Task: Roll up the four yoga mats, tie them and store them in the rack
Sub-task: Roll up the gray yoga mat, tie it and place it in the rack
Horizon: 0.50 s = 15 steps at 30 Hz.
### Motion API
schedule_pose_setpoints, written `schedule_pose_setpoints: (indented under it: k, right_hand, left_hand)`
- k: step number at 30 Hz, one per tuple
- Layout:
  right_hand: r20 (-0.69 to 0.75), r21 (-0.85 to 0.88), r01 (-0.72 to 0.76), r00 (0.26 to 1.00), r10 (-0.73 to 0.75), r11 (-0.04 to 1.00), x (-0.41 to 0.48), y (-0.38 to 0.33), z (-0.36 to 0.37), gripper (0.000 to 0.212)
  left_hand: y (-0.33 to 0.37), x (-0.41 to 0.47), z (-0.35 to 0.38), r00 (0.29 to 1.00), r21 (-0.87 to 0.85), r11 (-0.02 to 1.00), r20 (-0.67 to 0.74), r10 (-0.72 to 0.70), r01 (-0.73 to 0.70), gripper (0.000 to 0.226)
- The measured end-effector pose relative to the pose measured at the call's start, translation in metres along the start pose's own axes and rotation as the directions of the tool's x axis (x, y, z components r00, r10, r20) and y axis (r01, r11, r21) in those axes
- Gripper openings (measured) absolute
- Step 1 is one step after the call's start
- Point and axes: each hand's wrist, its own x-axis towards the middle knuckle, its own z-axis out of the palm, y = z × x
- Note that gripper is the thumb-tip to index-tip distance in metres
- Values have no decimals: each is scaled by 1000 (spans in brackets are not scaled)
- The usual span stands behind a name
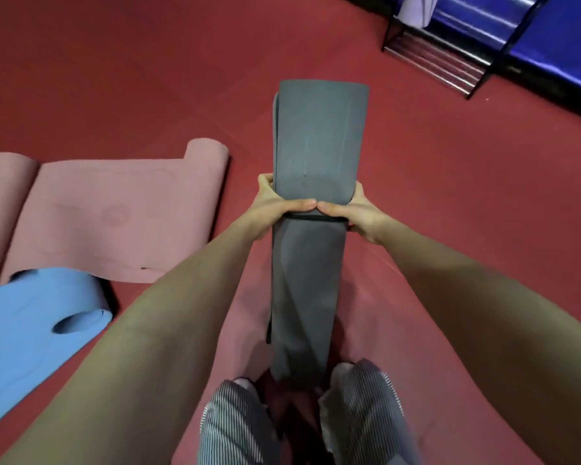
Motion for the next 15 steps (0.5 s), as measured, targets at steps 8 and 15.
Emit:
schedule_pose_setpoints:
  k: [8, 15]
  right_hand:
    - [-121, 44, 54, 992, -48, 998, -92, -183, -81, 98]
    - [-253, -3, 143, 958, -139, 990, -73, -270, -122, 81]
  left_hand:
    - [218, -29, 80, 989, 110, 994, 151, 0, -17, 112]
    - [303, 4, 113, 983, 89, 991, 164, 85, -100, 110]
